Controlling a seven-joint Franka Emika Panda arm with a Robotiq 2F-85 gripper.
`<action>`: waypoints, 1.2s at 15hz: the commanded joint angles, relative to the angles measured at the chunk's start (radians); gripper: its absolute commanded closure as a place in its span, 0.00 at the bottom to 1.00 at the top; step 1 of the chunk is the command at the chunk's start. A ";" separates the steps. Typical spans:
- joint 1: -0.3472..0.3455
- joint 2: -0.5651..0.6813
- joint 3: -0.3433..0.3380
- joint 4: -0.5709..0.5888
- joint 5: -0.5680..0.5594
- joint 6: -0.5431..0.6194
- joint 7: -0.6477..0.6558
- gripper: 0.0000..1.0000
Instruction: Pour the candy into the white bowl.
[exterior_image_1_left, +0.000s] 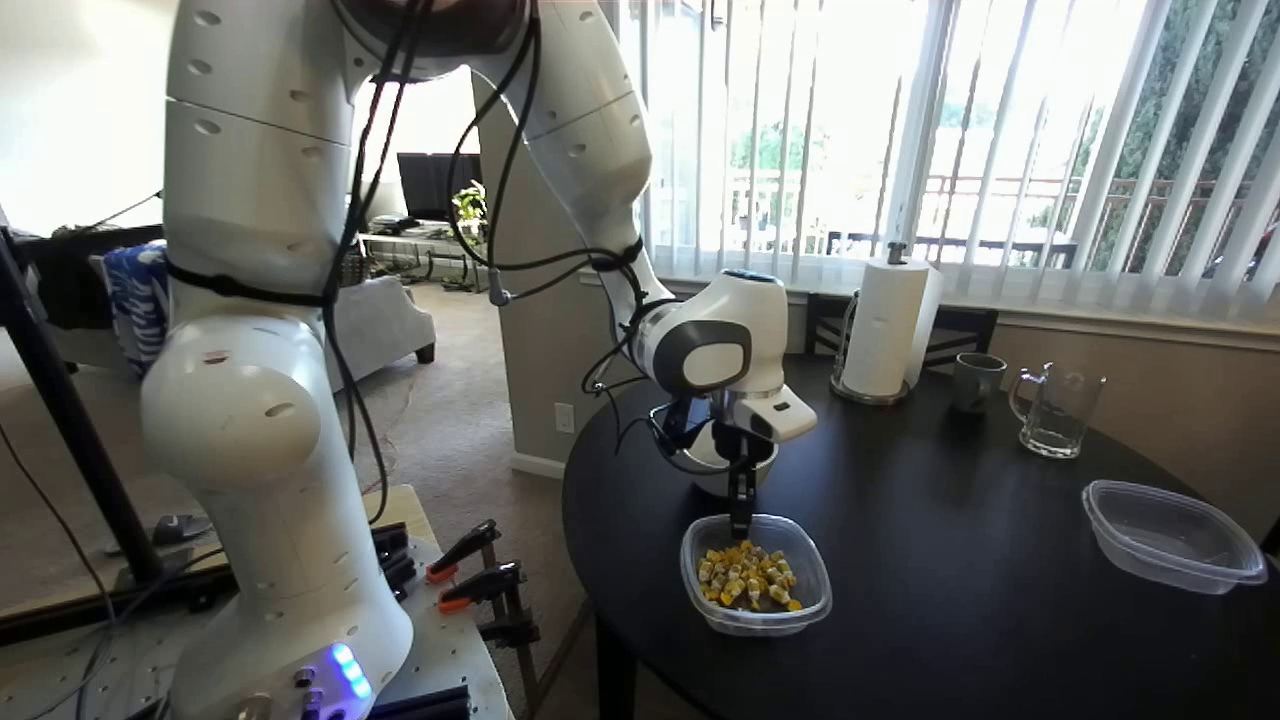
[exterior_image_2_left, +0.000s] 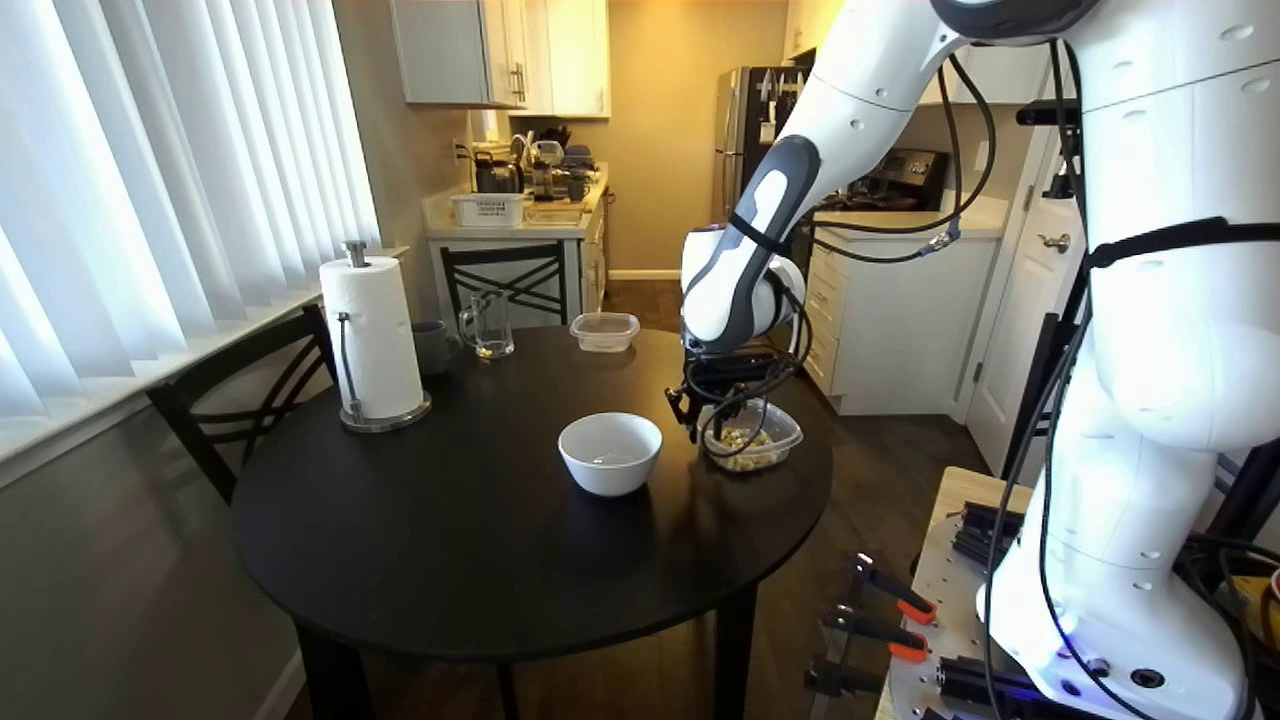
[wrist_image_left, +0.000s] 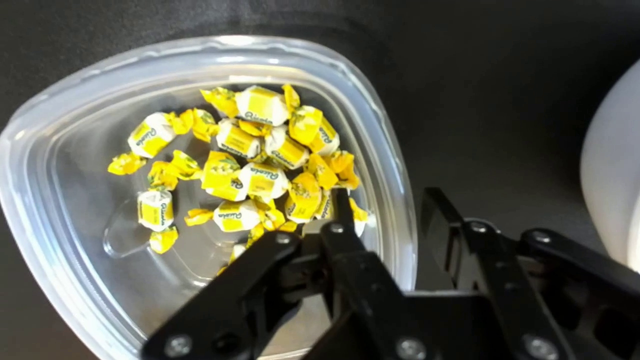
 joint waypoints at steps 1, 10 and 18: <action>-0.003 0.000 0.003 -0.002 0.042 0.000 -0.055 0.88; -0.014 -0.051 0.000 -0.039 0.083 0.019 -0.056 0.97; 0.048 -0.266 -0.096 -0.125 -0.192 0.015 0.219 0.97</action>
